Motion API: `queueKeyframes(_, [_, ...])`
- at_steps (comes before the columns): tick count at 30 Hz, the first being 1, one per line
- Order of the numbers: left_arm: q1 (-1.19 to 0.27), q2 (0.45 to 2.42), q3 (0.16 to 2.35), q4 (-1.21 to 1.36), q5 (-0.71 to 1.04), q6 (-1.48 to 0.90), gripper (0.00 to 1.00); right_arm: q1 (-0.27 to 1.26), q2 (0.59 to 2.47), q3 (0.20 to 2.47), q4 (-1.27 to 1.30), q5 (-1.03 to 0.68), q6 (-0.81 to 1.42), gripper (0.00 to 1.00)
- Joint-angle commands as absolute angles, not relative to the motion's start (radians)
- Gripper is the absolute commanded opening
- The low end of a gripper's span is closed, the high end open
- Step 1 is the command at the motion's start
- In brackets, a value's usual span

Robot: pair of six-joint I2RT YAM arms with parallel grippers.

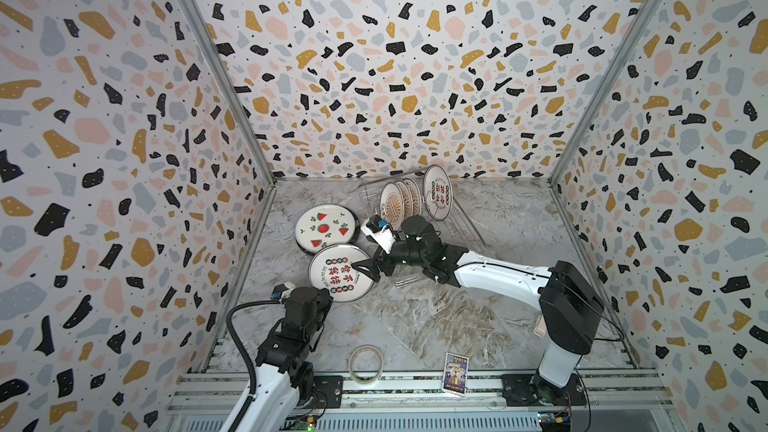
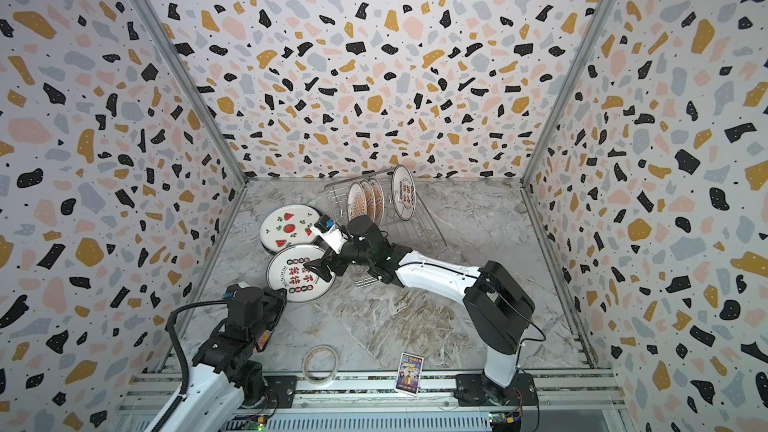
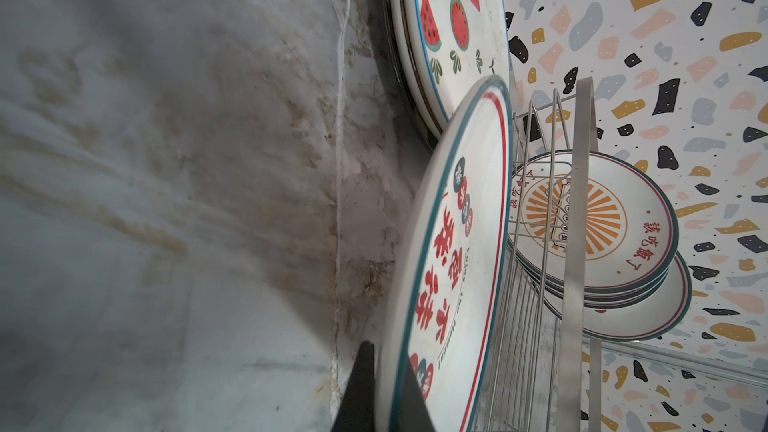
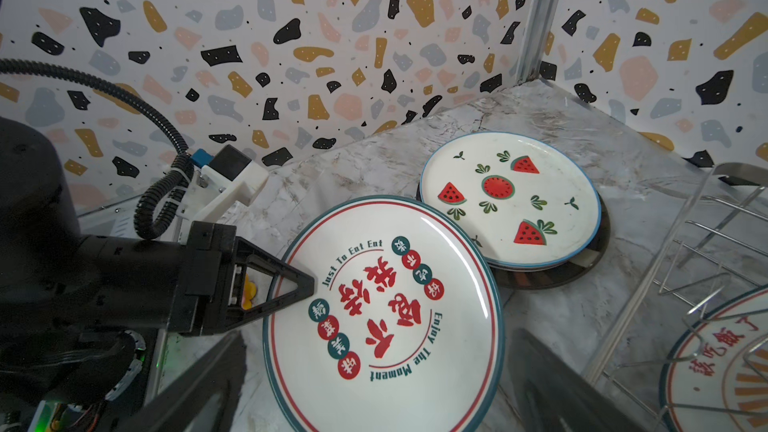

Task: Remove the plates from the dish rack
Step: 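Lower the plate flat onto the table nearer the robot with the left gripper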

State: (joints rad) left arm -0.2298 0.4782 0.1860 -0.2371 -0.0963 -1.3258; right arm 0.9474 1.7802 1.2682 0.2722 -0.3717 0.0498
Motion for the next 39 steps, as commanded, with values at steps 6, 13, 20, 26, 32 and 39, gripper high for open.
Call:
queueKeyframes(6, [-0.224,0.561,0.147,-0.066,-0.097,-1.346,0.00,0.970,1.798,1.320,0.220,-0.343,0.001,0.99])
queueKeyframes(13, [-0.224,0.594,0.116,-0.044,-0.109,-1.371,0.00,0.990,1.844,1.374,0.152,-0.332,-0.048,0.99])
queueKeyframes(20, [-0.224,0.668,0.091,0.016,-0.084,-1.383,0.11,0.990,1.863,1.379,0.160,-0.311,-0.045,0.99])
queueKeyframes(26, [-0.224,0.675,0.077,0.042,-0.080,-1.378,0.28,0.990,1.885,1.402,0.146,-0.293,-0.041,0.99])
queueKeyframes(32, [-0.224,0.674,0.069,0.039,-0.080,-1.378,0.31,0.990,1.874,1.382,0.167,-0.277,-0.035,0.99])
queueKeyframes(39, [-0.224,0.635,0.061,0.026,-0.109,-1.389,0.48,0.990,1.858,1.374,0.171,-0.246,-0.030,0.99])
